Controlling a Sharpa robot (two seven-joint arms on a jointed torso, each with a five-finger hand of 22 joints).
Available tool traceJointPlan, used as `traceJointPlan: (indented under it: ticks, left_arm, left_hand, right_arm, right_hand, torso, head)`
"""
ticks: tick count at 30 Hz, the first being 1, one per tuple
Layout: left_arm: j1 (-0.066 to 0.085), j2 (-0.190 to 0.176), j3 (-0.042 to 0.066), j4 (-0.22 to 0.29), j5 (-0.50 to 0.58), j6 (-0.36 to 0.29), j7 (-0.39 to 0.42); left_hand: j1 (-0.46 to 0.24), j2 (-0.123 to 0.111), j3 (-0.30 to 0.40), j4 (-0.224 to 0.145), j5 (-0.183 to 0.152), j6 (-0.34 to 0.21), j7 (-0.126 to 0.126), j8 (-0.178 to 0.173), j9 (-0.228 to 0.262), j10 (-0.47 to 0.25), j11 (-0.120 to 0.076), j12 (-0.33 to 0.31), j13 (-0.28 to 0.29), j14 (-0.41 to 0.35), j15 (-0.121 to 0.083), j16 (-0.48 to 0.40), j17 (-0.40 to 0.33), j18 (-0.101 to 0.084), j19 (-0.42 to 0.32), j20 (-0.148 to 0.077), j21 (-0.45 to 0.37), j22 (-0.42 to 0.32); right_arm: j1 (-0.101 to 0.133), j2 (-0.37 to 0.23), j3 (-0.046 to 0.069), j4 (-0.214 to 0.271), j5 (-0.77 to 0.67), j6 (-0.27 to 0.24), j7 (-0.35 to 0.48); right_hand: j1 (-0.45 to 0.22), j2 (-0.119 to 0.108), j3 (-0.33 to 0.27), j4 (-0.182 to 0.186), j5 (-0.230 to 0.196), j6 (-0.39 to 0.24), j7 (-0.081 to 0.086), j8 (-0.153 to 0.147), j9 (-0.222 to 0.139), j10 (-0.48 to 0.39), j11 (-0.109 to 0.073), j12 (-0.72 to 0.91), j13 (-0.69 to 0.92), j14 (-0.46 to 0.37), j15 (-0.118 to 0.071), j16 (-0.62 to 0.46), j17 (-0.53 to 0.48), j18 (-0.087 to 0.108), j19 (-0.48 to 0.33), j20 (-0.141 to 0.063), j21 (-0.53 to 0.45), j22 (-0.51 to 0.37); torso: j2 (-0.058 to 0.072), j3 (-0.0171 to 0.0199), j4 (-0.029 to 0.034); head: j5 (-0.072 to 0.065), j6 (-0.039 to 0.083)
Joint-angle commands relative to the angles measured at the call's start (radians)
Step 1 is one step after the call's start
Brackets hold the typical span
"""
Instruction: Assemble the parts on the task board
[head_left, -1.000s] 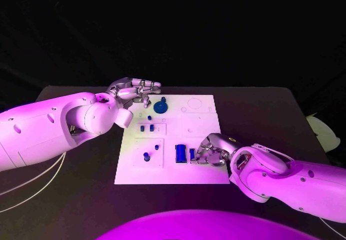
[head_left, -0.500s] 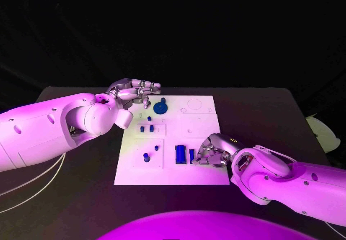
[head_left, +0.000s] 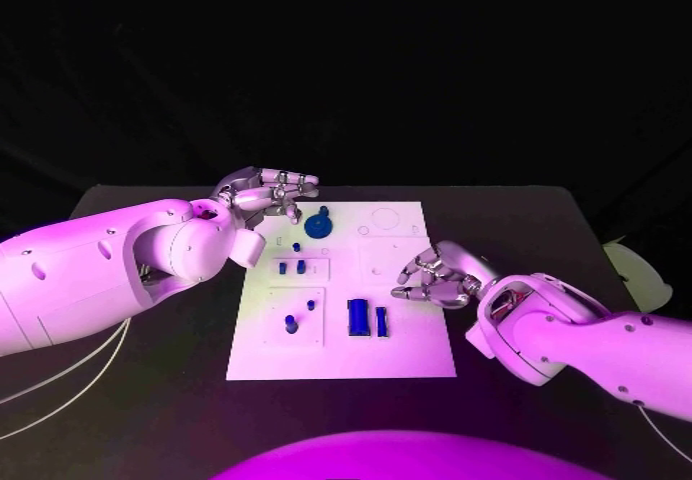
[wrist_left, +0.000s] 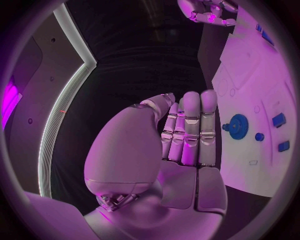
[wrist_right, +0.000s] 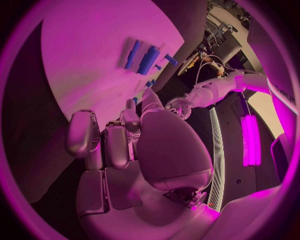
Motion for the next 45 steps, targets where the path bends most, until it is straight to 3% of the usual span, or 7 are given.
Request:
traceJointPlan:
  ticks: [1, 12, 25, 26, 42, 43, 45]
  left_arm:
    - [-0.006, 0.011, -0.001, -0.011, 0.026, -0.008, 0.043]
    - [-0.019, 0.085, -0.003, -0.135, 0.096, -0.045, 0.124]
    - [-0.051, 0.172, -0.002, -0.297, 0.176, -0.093, 0.22]
    - [-0.048, 0.167, -0.003, -0.291, 0.13, -0.062, 0.158]
    - [-0.119, 0.122, 0.016, -0.091, 0.073, -0.341, 0.28]
    - [-0.125, 0.118, 0.018, -0.072, 0.067, -0.367, 0.292]
    - [-0.137, 0.111, 0.021, -0.04, 0.058, -0.412, 0.312]
  left_hand:
    - [-0.026, -0.01, -0.02, 0.018, 0.001, -0.013, 0.006, 0.004, -0.003, -0.027, 0.005, -0.005, -0.008, -0.08, 0.013, -0.095, -0.05, 0.018, -0.078, 0.012, -0.095, -0.059]
    - [-0.018, 0.006, -0.123, 0.064, 0.001, -0.038, 0.011, 0.014, -0.018, -0.038, 0.038, -0.044, -0.073, -0.192, 0.082, -0.619, -0.287, 0.004, -0.27, 0.124, -0.479, -0.319]
    - [0.02, 0.05, -0.275, 0.08, 0.004, -0.075, -0.028, -0.037, -0.032, -0.085, 0.081, -0.158, -0.13, -0.258, 0.145, -0.892, -0.428, -0.028, -0.325, 0.173, -0.734, -0.565]
    - [-0.412, 0.08, -0.323, 0.019, -0.068, -0.359, -0.071, -0.101, -0.096, -0.377, 0.025, -0.219, -0.191, -0.532, 0.09, -0.954, -0.493, -0.06, -0.552, 0.085, -0.796, -0.66]
    - [-0.877, 0.174, -0.451, -0.045, -0.139, -0.664, -0.182, -0.101, -0.096, -0.7, -0.038, -0.219, -0.191, -0.827, -0.03, -0.954, -0.493, -0.093, -0.789, -0.008, -0.796, -0.772]
    - [-0.898, 0.174, -0.451, -0.048, -0.142, -0.679, -0.182, -0.101, -0.096, -0.715, -0.041, -0.219, -0.191, -0.84, -0.03, -0.954, -0.493, -0.093, -0.8, -0.012, -0.796, -0.777]
    - [-0.94, 0.174, -0.451, -0.123, -0.149, -0.706, -0.182, -0.101, -0.096, -0.744, -0.111, -0.219, -0.191, -0.866, -0.03, -0.954, -0.493, -0.163, -0.822, -0.02, -0.796, -0.786]
  right_arm:
    - [0.029, 0.009, 0.001, -0.066, 0.413, 0.027, 0.253]
    - [0.108, 0.104, 0.002, -0.354, 0.837, 0.183, 0.484]
    - [0.126, 0.243, 0.008, -0.6, 0.972, 0.274, 0.602]
    - [0.126, 0.238, 0.008, -0.587, 0.903, 0.21, 0.531]
    - [0.031, 0.19, 0.083, -0.353, 1.069, -0.061, 0.689]
    - [0.023, 0.186, 0.09, -0.333, 1.083, -0.084, 0.703]
    - [0.009, 0.18, 0.1, -0.301, 1.106, -0.121, 0.724]
  right_hand:
    - [0.047, 0.009, 0.025, -0.021, -0.004, -0.018, 0.006, -0.01, -0.004, -0.06, 0.007, -0.101, -0.185, -0.024, 0.01, -0.073, -0.09, 0.023, -0.05, 0.008, -0.108, 0.086]
    - [0.131, 0.006, 0.09, -0.054, -0.072, -0.066, 0.051, -0.065, -0.06, -0.207, 0.065, -0.455, -0.543, -0.269, 0.062, -0.692, -0.643, 0.094, -0.337, 0.058, -0.731, -0.221]
    - [0.093, -0.038, 0.238, -0.026, -0.071, -0.064, 0.106, -0.144, -0.198, -0.177, 0.136, -0.762, -1.051, -0.392, 0.181, -1.216, -0.991, 0.097, -0.458, 0.181, -1.059, -0.603]
    - [-0.361, 0.026, 0.198, -0.087, -0.132, -0.367, 0.045, -0.207, -0.262, -0.505, 0.09, -0.789, -1.093, -0.712, 0.143, -1.243, -1.046, 0.033, -0.732, 0.109, -1.123, -0.806]
    - [-0.862, 0.026, 0.114, -0.158, -0.193, -0.69, -0.011, -0.207, -0.34, -0.856, -0.002, -0.865, -1.219, -1.055, 0.065, -1.328, -1.121, -0.005, -1.027, 0.042, -1.123, -1.046]
    - [-0.885, 0.026, 0.114, -0.161, -0.196, -0.705, -0.084, -0.207, -0.343, -0.872, -0.002, -0.865, -1.219, -1.071, 0.065, -1.328, -1.124, -0.005, -1.041, 0.039, -1.123, -1.057]
    - [-0.928, 0.026, 0.114, -0.234, -0.267, -0.733, -0.084, -0.207, -0.349, -0.903, -0.002, -0.865, -1.219, -1.101, 0.065, -1.328, -1.194, -0.005, -1.066, 0.033, -1.123, -1.076]
  torso:
    - [-0.022, -0.0079, -0.0003]
    - [-0.059, -0.0266, -0.0055]
    - [-0.102, -0.019, -0.0095]
    - [-0.091, -0.0229, -0.0108]
    - [-0.125, 0.0167, 0.0397]
    - [-0.125, 0.0167, 0.0397]
    - [-0.125, 0.0167, 0.0397]
  head:
    - [-0.006, 0.024]
    - [-0.014, 0.116]
    - [-0.004, 0.165]
    - [-0.007, 0.161]
    - [-0.009, 0.228]
    - [-0.009, 0.228]
    - [-0.009, 0.228]
